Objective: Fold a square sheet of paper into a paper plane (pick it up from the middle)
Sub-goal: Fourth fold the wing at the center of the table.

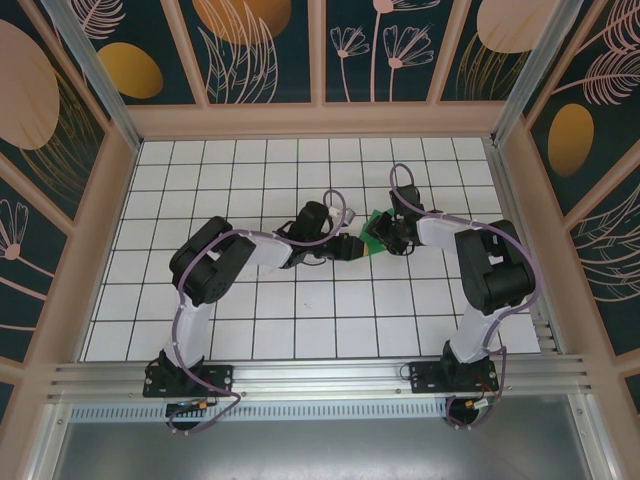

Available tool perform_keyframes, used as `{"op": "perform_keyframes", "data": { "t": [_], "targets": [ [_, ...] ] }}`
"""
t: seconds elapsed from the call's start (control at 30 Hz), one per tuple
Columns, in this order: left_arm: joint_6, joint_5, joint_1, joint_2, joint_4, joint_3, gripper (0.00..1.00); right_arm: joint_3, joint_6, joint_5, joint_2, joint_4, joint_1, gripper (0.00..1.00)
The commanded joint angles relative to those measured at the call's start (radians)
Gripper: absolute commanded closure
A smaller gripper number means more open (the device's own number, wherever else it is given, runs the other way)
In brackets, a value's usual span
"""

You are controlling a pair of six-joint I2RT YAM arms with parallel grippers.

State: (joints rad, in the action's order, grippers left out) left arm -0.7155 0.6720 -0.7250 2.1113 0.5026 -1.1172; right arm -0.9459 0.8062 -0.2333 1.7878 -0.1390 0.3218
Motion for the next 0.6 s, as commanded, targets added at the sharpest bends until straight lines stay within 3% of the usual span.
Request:
{"op": "perform_keyframes", "data": {
  "t": [0.0,0.23,0.57],
  "targets": [
    [0.051,-0.009,-0.001,0.027,-0.06,-0.036,0.72,0.056,0.016,0.067,0.111,-0.11,-0.004,0.54],
    [0.076,-0.095,0.0,0.031,-0.129,-0.06,0.72,0.057,0.015,0.075,0.116,-0.117,-0.003,0.54],
    [0.053,-0.104,0.002,0.02,-0.104,-0.051,0.72,0.057,0.014,0.087,0.127,-0.127,-0.007,0.54]
  ]
}}
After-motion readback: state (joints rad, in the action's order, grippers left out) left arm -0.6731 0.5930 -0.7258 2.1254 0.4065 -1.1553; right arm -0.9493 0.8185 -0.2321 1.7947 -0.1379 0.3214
